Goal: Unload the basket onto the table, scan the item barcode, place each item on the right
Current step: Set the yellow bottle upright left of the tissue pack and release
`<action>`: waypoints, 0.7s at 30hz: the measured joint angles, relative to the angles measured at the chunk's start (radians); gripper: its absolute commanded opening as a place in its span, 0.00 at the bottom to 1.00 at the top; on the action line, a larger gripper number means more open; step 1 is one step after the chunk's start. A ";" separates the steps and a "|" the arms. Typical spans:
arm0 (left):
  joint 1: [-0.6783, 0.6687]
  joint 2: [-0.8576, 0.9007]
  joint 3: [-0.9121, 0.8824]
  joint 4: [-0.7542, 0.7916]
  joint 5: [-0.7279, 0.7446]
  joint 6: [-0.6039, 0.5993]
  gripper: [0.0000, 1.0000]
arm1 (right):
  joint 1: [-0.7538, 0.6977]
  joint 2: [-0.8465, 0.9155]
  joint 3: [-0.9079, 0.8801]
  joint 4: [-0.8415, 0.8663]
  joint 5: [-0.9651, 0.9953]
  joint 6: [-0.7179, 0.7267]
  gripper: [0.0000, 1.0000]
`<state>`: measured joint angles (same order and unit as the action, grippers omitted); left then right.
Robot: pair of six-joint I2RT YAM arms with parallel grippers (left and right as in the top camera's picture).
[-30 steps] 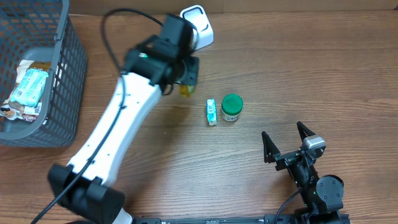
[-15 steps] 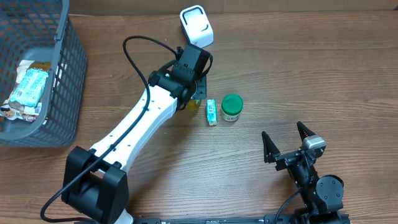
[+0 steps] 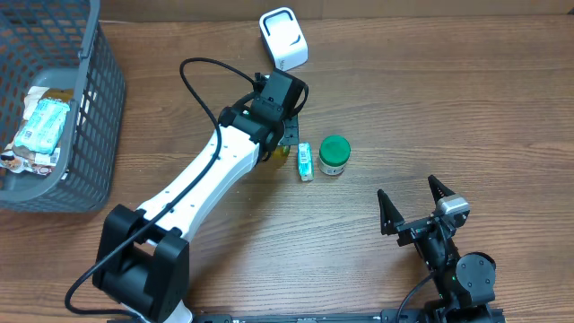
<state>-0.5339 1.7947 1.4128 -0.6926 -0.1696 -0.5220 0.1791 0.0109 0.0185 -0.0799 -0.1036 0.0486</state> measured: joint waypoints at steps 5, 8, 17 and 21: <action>-0.003 0.042 -0.001 0.001 0.000 0.000 0.20 | 0.000 0.000 0.000 0.000 0.000 0.000 1.00; -0.003 0.046 -0.001 0.008 0.005 -0.001 0.28 | 0.000 0.000 0.000 0.000 0.000 0.000 1.00; -0.010 0.046 -0.001 0.006 0.027 -0.005 0.64 | 0.000 0.000 0.000 0.000 0.000 0.000 1.00; -0.010 0.046 0.000 -0.001 0.027 -0.002 0.74 | 0.000 0.000 0.000 0.000 0.000 0.000 1.00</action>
<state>-0.5438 1.8404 1.4124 -0.6933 -0.1425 -0.5236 0.1791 0.0109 0.0185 -0.0803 -0.1032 0.0483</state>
